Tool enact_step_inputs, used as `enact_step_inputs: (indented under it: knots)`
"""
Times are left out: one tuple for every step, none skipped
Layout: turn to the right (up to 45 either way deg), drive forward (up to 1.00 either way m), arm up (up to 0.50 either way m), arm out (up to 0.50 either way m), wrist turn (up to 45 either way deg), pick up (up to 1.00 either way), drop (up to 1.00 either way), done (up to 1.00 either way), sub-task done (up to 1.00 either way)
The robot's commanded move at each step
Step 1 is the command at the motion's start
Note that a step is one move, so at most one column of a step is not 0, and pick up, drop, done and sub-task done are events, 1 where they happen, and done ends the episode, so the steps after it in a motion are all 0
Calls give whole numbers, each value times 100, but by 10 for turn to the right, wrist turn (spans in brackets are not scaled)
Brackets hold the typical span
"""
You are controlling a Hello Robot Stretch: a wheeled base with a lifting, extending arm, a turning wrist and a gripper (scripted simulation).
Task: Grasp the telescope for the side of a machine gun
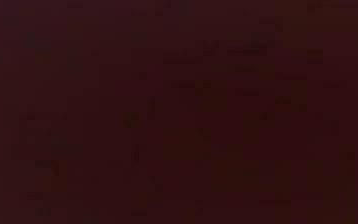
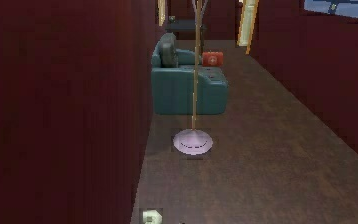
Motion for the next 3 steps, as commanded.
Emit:
enact_step_inputs:
  knots:
    - [0,0,38,0,0,0,0,0,0]
    - [0,0,0,26,0,0,0,0,0]
    - [0,0,0,0,450,0,0,0,0]
